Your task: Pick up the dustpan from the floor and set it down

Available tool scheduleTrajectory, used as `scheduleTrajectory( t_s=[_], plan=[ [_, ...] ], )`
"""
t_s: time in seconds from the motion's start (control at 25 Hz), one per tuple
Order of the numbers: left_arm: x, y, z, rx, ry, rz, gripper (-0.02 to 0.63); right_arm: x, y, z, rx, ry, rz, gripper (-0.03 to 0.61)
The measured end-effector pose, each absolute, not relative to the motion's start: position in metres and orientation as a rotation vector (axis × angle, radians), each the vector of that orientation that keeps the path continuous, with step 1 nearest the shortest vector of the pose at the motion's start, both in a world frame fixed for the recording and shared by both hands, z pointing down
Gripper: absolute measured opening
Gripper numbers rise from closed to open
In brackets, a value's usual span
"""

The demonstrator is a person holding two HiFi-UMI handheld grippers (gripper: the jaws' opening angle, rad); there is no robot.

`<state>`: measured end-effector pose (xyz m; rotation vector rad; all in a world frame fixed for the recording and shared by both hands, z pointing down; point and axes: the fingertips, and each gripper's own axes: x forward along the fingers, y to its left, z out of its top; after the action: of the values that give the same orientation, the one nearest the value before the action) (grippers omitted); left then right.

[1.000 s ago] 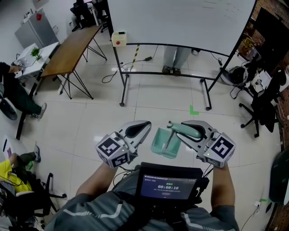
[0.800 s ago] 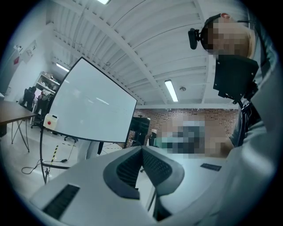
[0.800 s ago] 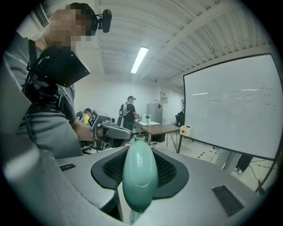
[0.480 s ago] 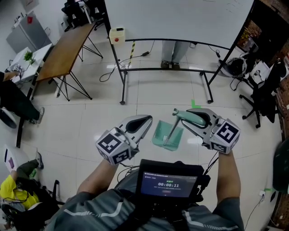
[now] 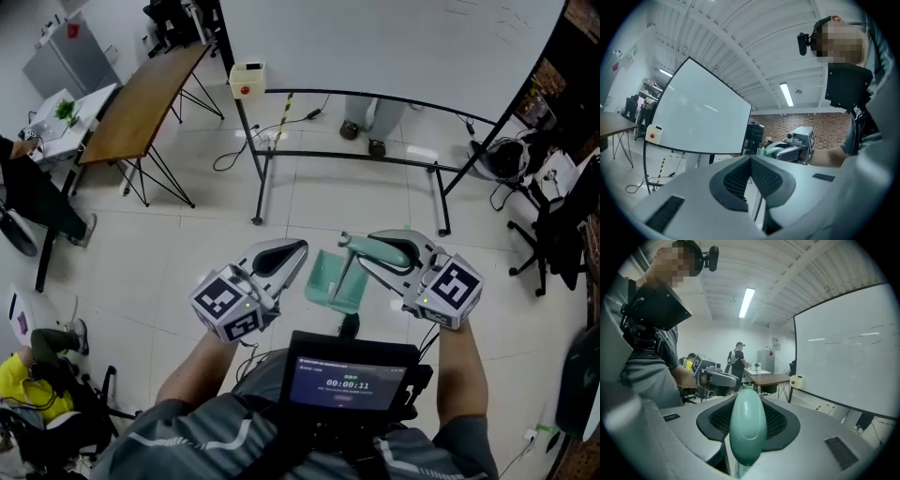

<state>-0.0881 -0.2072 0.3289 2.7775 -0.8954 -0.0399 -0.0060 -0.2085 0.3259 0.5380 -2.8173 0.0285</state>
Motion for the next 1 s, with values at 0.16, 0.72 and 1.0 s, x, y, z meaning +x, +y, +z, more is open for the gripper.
scheduleTrajectory(
  t_s=[0.16, 0.72, 1.0],
  plan=[
    [-0.064, -0.268, 0.321, 2.769, -0.988, -0.021, 0.026, 0.013, -0.269, 0.322, 0.465, -2.803, -0.017, 0.156],
    [-0.077, -0.417, 0.320, 2.723, -1.092, -0.039, 0.026, 0.011, -0.432, 0.325, 0.380, -2.841, -0.110, 0.155],
    [-0.111, -0.462, 0.318, 2.750, -0.999, -0.027, 0.026, -0.003, -0.485, 0.331, 0.491, -2.797, -0.075, 0.155]
  ],
)
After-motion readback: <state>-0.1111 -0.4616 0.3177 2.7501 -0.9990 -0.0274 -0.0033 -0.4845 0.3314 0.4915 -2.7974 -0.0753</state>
